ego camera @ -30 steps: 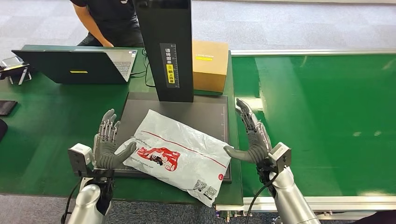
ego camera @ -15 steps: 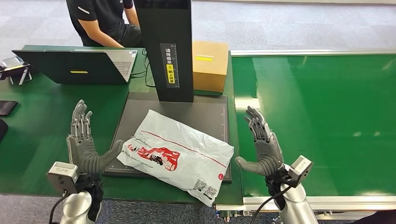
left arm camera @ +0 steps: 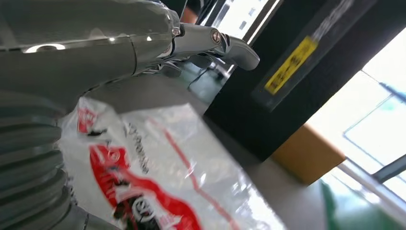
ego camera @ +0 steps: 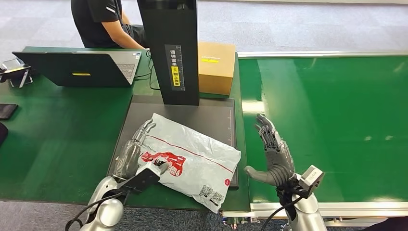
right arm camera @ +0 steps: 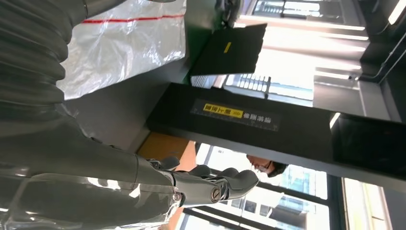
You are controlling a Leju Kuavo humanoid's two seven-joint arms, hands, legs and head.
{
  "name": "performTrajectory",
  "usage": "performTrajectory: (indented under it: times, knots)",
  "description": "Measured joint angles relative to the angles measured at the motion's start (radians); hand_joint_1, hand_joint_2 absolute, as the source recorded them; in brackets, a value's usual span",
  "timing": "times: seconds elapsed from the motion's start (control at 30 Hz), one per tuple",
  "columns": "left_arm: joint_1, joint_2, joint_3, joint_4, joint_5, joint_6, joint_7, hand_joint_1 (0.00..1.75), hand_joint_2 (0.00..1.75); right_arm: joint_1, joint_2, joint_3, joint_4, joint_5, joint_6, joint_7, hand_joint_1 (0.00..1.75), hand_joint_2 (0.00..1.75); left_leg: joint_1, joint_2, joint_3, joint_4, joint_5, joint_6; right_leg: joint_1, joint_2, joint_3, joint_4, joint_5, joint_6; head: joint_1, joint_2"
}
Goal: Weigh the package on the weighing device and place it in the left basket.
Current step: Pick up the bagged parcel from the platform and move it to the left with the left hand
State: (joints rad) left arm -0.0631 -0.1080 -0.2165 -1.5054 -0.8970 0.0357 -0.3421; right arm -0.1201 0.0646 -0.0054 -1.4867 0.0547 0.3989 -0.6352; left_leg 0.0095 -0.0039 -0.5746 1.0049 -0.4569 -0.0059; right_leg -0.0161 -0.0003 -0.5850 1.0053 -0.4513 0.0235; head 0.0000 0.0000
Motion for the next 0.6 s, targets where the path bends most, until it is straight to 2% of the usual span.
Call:
performTrajectory:
  times: [0.2, 0.37, 0.47, 0.5, 0.6]
  knots:
    - [-0.011, 0.010, -0.008, 0.082, -0.071, -0.052, 0.096, 0.00, 1.75, 0.023, 0.010, -0.050, -0.019, 0.078, -0.133, 0.042, 0.00, 1.75, 0.000, 0.000, 0.000, 0.000, 0.000, 0.000, 0.000, 0.000, 0.000, 0.000, 0.000, 0.000, 0.000, 0.000]
    - [-0.009, 0.012, -0.007, 0.113, -0.096, -0.077, 0.123, 0.00, 1.75, 0.040, 0.024, -0.093, -0.031, 0.248, -0.342, 0.192, 0.00, 1.75, 0.000, 0.000, -0.001, 0.000, 0.000, 0.000, 0.000, 0.000, 0.000, 0.000, 0.000, 0.000, 0.000, 0.000]
    - [-0.009, 0.012, -0.006, 0.121, -0.099, -0.090, 0.131, 0.07, 1.75, 0.051, 0.033, -0.120, -0.032, 0.326, -0.420, 0.283, 0.00, 1.75, 0.000, 0.000, 0.000, 0.000, 0.000, 0.000, 0.000, 0.000, 0.000, 0.000, 0.000, 0.000, 0.000, 0.000]
    - [-0.010, 0.012, -0.006, 0.123, -0.099, -0.094, 0.132, 0.24, 1.75, 0.054, 0.036, -0.129, -0.032, 0.340, -0.431, 0.303, 0.00, 1.75, 0.000, 0.000, 0.000, 0.000, 0.000, 0.000, 0.000, 0.000, 0.000, 0.000, 0.000, 0.000, 0.000, 0.000]
    - [-0.012, 0.011, -0.006, 0.129, -0.100, -0.103, 0.133, 1.48, 1.75, 0.062, 0.041, -0.149, -0.028, 0.361, -0.438, 0.334, 0.00, 1.75, 0.000, 0.000, 0.000, 0.000, 0.000, 0.000, 0.000, 0.000, 0.000, 0.000, 0.000, 0.000, 0.000, 0.000]
